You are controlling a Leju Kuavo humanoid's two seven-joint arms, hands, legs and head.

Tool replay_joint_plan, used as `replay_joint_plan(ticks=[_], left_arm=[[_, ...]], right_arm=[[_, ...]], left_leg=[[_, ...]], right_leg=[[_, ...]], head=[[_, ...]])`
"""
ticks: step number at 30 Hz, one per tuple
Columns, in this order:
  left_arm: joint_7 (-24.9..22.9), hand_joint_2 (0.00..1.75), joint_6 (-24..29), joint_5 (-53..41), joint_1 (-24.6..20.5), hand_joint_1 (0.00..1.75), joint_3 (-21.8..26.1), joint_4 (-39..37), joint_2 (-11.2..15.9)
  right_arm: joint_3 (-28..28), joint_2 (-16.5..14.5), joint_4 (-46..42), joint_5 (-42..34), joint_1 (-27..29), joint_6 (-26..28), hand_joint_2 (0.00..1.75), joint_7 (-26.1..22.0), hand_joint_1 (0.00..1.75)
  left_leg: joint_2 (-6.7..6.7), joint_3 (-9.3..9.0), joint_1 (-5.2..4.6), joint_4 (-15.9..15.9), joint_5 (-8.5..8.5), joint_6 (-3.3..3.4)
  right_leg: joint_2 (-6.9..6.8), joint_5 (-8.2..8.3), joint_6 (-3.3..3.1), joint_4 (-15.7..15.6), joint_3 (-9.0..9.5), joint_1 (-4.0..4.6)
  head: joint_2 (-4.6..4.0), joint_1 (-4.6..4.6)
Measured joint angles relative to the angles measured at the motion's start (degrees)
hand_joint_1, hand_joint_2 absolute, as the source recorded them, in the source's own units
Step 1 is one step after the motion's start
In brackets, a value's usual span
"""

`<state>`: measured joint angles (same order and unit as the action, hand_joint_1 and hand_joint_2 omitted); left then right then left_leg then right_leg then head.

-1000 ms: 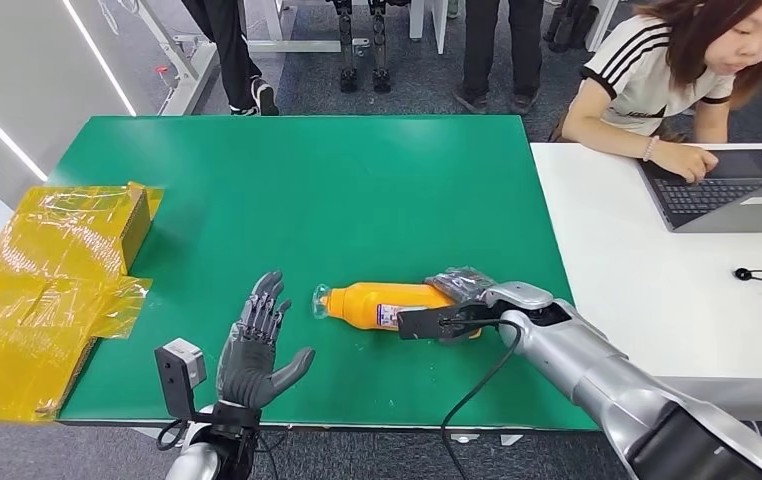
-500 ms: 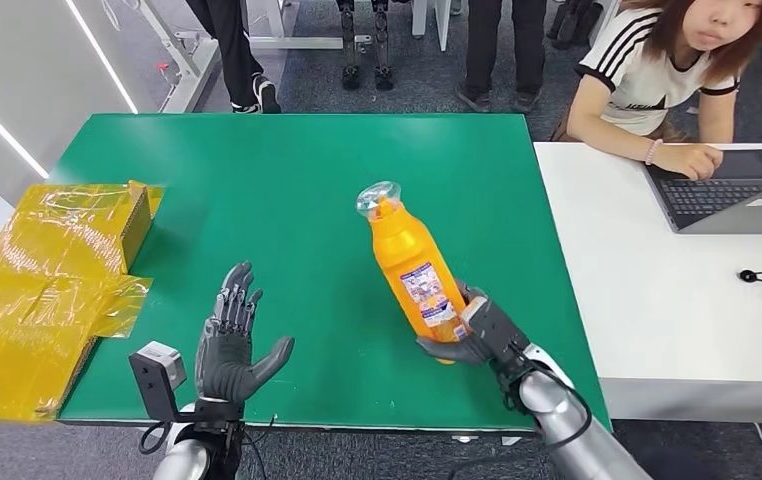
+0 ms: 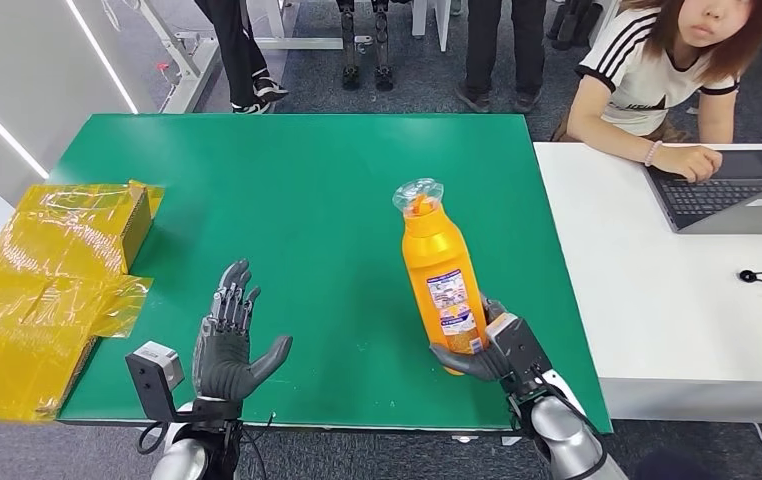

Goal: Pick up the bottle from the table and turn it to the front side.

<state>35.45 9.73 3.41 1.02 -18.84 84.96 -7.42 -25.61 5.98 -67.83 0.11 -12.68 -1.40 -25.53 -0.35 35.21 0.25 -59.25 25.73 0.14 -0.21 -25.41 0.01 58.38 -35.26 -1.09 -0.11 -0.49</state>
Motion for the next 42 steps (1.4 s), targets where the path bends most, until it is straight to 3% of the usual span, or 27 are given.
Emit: replay_joint_plan(ticks=[14, 17, 20, 24, 28, 42], left_arm=[[0.2, 1.75, -1.9, -2.8, -1.6, 0.00, 0.0, 0.0, 0.7], [-2.5, 1.75, -9.3, -1.7, -7.1, 0.00, -0.8, -1.1, 1.4], [-8.4, 1.75, -20.5, 1.6, -19.0, 0.00, -1.9, -5.2, 1.8], [-11.1, 1.75, -24.3, 2.5, -28.8, 0.00, -2.1, -10.2, 1.1], [-11.0, 1.75, -24.9, 2.4, -31.9, 0.00, -2.1, -12.9, 1.0], [-12.8, 1.75, -30.2, 2.8, -35.6, 0.00, -2.8, -16.9, 0.5]], right_arm=[[6.4, -2.8, -5.1, 0.4, 4.6, -0.3, 1.75, -1.6, 1.75], [6.3, -4.6, -4.7, 2.4, 2.4, -3.4, 1.75, -3.5, 1.75], [3.3, -8.4, -2.3, 4.7, -5.1, -5.2, 1.75, -2.9, 1.75], [-1.4, -12.2, -1.3, 6.2, -10.7, -3.1, 1.75, -1.0, 1.75], [-3.6, -12.7, -1.2, 5.1, -12.6, -1.9, 1.75, 0.3, 1.75], [-7.5, -12.8, 2.8, 4.6, -14.3, -2.6, 1.75, 0.5, 1.75]], left_leg=[[0.02, 0.01, 0.00, 0.0, 0.02, 0.02], [0.01, 0.15, 0.01, 0.0, -0.17, -0.01], [0.13, 0.51, 0.04, 0.0, -0.61, -0.16], [0.24, 0.46, 0.04, 0.0, -0.79, -0.21], [0.15, 0.54, 0.03, 0.0, -0.83, -0.17], [0.17, 0.60, 0.02, 0.0, -0.74, -0.13]], right_leg=[[0.01, -0.04, 0.04, 0.0, -0.01, 0.00], [-0.02, 0.11, -0.02, 0.0, -0.13, 0.01], [0.13, 0.58, -0.16, 0.1, -0.62, 0.02], [0.25, 0.69, -0.22, 0.1, -0.66, 0.03], [0.17, 0.69, -0.22, 0.1, -0.68, 0.02], [0.19, 0.66, -0.19, 0.1, -0.73, 0.02]], head=[[0.00, 0.01], [0.00, 0.01], [0.00, 0.01], [0.00, -0.02], [0.00, 0.00], [0.00, 0.00]])
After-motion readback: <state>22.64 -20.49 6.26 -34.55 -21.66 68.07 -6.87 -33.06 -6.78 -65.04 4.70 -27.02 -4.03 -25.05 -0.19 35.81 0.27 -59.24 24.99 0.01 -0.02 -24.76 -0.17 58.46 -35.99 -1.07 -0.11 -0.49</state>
